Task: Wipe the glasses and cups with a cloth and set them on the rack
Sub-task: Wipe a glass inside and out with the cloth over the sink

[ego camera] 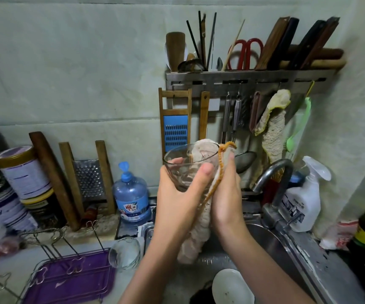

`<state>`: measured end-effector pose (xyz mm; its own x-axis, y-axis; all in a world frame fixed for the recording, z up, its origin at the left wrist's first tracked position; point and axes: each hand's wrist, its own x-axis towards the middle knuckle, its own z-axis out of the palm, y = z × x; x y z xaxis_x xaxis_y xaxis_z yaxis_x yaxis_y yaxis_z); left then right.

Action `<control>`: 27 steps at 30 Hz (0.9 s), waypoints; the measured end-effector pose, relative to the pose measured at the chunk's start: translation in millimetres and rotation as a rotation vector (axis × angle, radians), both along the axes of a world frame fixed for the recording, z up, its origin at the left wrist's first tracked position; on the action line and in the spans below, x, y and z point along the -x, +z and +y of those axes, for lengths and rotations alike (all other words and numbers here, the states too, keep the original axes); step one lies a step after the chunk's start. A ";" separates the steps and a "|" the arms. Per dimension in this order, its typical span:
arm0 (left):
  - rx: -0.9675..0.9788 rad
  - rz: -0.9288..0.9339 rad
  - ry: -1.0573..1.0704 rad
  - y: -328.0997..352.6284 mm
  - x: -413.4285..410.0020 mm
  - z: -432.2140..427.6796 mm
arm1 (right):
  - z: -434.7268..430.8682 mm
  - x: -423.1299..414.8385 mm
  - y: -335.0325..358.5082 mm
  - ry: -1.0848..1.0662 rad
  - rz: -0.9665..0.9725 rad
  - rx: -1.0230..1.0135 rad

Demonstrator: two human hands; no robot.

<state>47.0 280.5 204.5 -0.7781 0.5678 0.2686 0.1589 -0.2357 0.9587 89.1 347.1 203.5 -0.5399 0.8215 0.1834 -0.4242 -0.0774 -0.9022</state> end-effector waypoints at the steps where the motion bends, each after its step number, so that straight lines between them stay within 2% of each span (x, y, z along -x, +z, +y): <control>1: -0.025 -0.001 -0.025 0.9 3.8 0.5 | -4.3 -3.1 0.6 -0.017 -0.004 -0.058; 7: -0.142 0.034 -0.091 9.2 20.3 -6.8 | -26.4 -15.8 -5.4 -0.047 0.013 -0.451; 10: -0.163 0.039 -0.065 12.5 19.8 -7.0 | -29.3 -17.3 -5.0 -0.041 0.037 -0.542; 14: -0.152 0.035 -0.087 11.3 23.9 -6.5 | -24.6 -15.1 10.8 0.038 0.126 -0.443; 18: -0.095 0.064 -0.146 8.6 23.2 -6.8 | 11.5 -0.4 42.9 0.357 0.094 -0.044; 21: -0.044 0.103 -0.186 7.5 21.8 -8.9 | 21.1 3.2 53.0 0.504 0.192 0.212; 24: -0.060 0.038 -0.184 10.7 22.9 -10.7 | 10.3 2.2 43.3 0.403 0.211 0.149; 27: -0.082 0.036 -0.059 8.8 31.9 -3.1 | -16.3 -2.8 25.6 0.185 0.131 -0.137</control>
<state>15.0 277.4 213.3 -0.7331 0.5874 0.3429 0.1760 -0.3232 0.9298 91.9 330.8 229.1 -0.6431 0.6737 0.3640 -0.5278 -0.0455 -0.8482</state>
